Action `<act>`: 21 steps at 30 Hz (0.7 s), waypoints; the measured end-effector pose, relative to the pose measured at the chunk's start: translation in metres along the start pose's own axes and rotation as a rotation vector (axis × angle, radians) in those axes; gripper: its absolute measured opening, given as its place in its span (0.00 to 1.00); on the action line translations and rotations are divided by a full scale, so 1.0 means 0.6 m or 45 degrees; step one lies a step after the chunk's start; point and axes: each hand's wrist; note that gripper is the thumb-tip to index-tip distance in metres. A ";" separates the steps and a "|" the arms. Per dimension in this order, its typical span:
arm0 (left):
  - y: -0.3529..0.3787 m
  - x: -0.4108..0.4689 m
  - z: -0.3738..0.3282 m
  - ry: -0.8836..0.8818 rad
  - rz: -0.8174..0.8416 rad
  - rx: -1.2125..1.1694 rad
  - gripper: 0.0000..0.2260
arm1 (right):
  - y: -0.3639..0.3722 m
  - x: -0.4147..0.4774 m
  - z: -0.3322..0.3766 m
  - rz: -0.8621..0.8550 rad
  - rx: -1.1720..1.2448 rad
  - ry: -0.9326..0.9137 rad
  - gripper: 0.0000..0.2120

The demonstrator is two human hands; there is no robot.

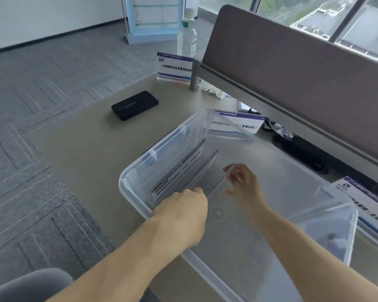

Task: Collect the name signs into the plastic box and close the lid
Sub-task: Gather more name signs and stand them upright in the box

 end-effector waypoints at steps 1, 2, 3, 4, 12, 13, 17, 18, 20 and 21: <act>0.002 0.003 0.000 -0.003 0.005 -0.003 0.17 | 0.004 0.002 -0.001 0.008 0.019 0.011 0.11; 0.003 0.005 0.000 -0.002 0.005 -0.010 0.17 | 0.006 0.003 -0.002 0.013 0.028 0.017 0.11; 0.005 0.007 0.000 0.003 0.001 -0.018 0.17 | 0.007 0.004 -0.004 0.016 0.041 0.019 0.11; 0.005 0.008 0.000 0.008 -0.011 -0.019 0.17 | 0.008 0.005 -0.004 0.019 0.058 0.022 0.10; 0.012 0.015 0.000 -0.030 -0.128 -0.011 0.19 | 0.022 0.011 -0.004 0.012 0.221 0.024 0.11; 0.013 0.015 0.000 -0.037 -0.137 -0.017 0.19 | 0.023 0.011 -0.004 0.012 0.233 0.029 0.11; 0.014 0.009 -0.002 -0.065 -0.165 -0.006 0.19 | 0.025 0.008 -0.004 0.014 0.248 0.037 0.12; 0.013 0.008 -0.002 -0.070 -0.162 -0.008 0.19 | 0.025 0.006 -0.004 0.014 0.251 0.042 0.11; 0.012 0.007 -0.002 -0.077 -0.157 -0.013 0.18 | 0.025 0.004 -0.004 0.016 0.252 0.051 0.10; 0.012 0.007 -0.002 -0.076 -0.157 -0.011 0.18 | 0.025 0.004 -0.004 0.018 0.253 0.056 0.10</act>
Point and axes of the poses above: each hand's wrist, its own x-axis towards the middle knuckle, its own y-axis out of the palm, z = x × y, and after that the axes turned 8 degrees about x, right-handed
